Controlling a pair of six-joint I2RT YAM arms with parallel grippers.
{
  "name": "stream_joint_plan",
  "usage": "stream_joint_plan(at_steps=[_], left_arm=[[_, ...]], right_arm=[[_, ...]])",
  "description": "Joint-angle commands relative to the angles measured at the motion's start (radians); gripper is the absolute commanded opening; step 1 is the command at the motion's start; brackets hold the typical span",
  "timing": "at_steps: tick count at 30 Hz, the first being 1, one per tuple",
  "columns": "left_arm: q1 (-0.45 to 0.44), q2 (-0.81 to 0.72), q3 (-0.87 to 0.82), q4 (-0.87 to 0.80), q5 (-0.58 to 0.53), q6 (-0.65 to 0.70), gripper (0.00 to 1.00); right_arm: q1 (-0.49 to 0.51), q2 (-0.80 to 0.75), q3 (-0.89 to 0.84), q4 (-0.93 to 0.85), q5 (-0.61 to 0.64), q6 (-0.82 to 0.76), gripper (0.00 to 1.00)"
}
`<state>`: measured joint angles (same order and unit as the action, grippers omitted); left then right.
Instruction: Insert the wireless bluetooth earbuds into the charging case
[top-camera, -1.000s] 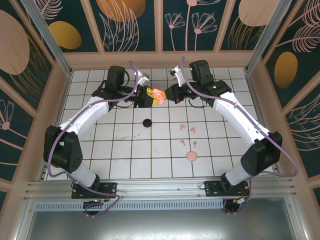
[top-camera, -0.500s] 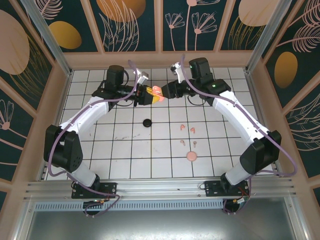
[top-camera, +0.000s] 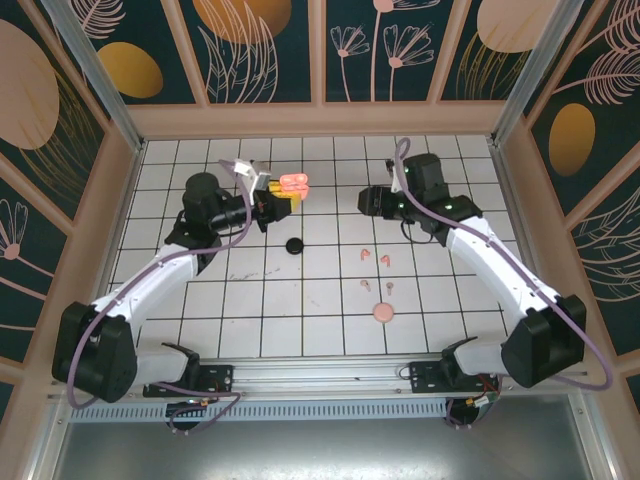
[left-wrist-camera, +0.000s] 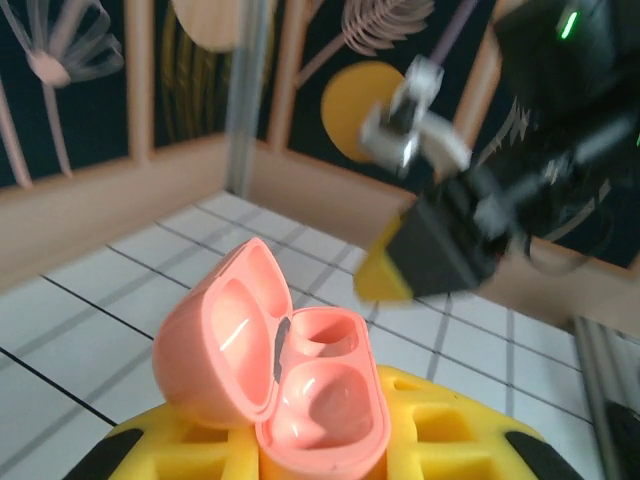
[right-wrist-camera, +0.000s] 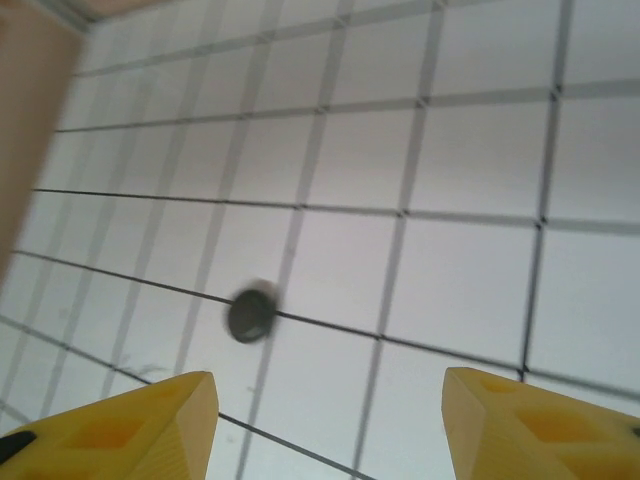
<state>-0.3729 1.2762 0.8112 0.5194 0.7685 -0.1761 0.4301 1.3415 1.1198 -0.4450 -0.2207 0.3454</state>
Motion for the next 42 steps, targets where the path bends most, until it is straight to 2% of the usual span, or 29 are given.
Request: stream_joint_plan(at_steps=[1,6,8,11,20,42], left_arm=[[-0.008,-0.046,-0.081,0.245,-0.147,0.022,0.0],[-0.039,-0.099,-0.246,0.486,-0.254,0.19,0.0],[-0.045,-0.101,-0.266,0.511,-0.283,0.22,0.0],[-0.052,-0.089,-0.27,0.518,-0.311,0.225,0.0],[-0.068,-0.06,-0.327,0.676,-0.384,0.185,0.0],[-0.072,-0.048,-0.351,0.696,-0.392,0.152,0.0]], right_arm=[[0.03,0.06,-0.064,0.004,0.159,0.146,0.6],[0.081,0.174,-0.084,0.002,0.267,0.243,0.59],[0.097,0.215,-0.08,-0.003,0.296,0.269,0.59],[0.111,0.27,-0.063,-0.007,0.328,0.309,0.58],[0.201,0.394,-0.001,-0.061,0.441,0.395,0.56],[0.207,0.502,0.017,0.002,0.394,0.444,0.43]])
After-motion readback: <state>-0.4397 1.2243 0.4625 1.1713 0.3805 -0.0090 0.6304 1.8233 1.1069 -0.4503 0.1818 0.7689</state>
